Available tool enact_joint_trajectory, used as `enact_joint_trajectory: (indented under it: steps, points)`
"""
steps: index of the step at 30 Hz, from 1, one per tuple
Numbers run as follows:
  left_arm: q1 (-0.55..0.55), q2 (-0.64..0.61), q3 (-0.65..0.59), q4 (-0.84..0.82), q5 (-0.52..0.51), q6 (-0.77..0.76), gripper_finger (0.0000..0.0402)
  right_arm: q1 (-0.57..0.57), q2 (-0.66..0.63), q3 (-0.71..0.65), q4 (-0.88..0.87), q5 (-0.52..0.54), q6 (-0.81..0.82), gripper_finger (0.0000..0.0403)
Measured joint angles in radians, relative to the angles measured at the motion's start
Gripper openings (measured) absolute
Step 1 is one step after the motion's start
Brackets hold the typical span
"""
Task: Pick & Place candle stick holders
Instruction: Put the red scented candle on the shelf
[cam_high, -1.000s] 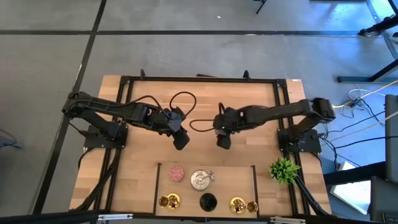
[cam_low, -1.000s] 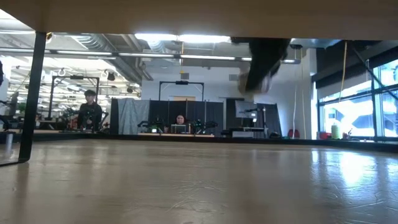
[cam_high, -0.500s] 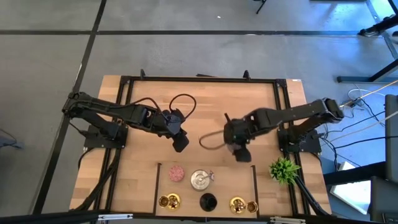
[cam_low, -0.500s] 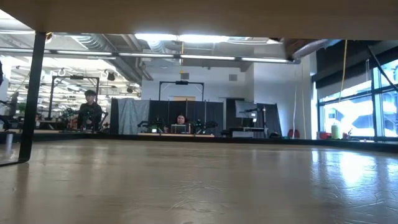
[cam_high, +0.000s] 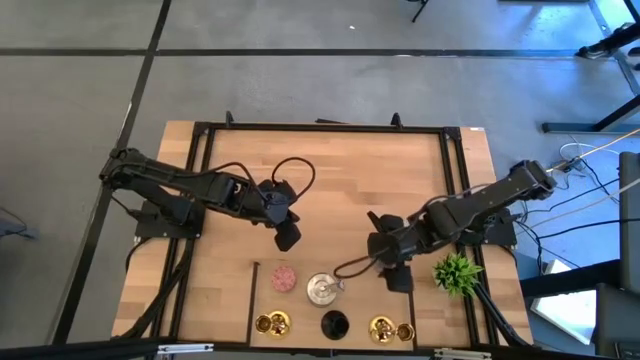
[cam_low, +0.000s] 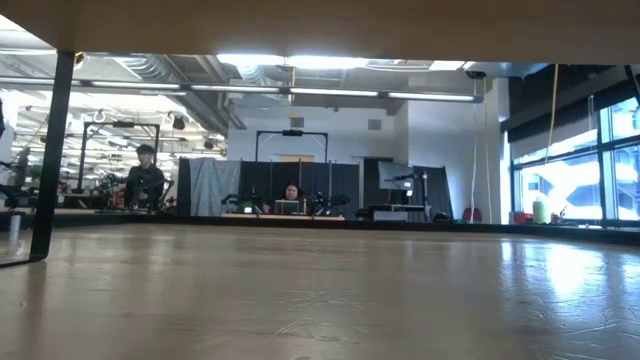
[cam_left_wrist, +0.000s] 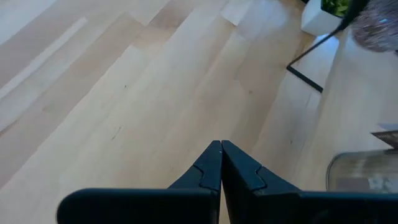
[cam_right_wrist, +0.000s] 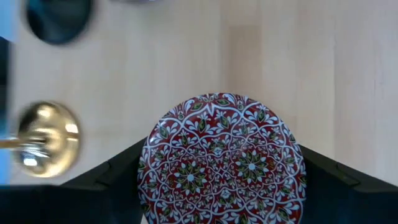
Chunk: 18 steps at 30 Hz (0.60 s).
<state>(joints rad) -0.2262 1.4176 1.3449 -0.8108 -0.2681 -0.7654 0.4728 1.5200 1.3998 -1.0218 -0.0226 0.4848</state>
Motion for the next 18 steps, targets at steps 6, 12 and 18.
enact_joint_trajectory:
  steps: [6, 12, 18]
  points:
    - [-0.02, 0.0, 0.0, 0.0, -0.011, 0.01, 0.0001, 0.073, 0.0, 0.05, -0.005, 0.004, 0.043, 0.0296]
    - [-0.03, -0.02, 0.0, 0.006, -0.112, -0.092, 0.0001, 0.141, 0.002, 0.051, -0.002, 0.012, 0.057, 0.0296]
    - [-0.065, -0.078, 0.0, 0.007, -0.308, -0.267, 0.0001, 0.172, 0.019, 0.051, -0.014, 0.064, 0.019, 0.0296]
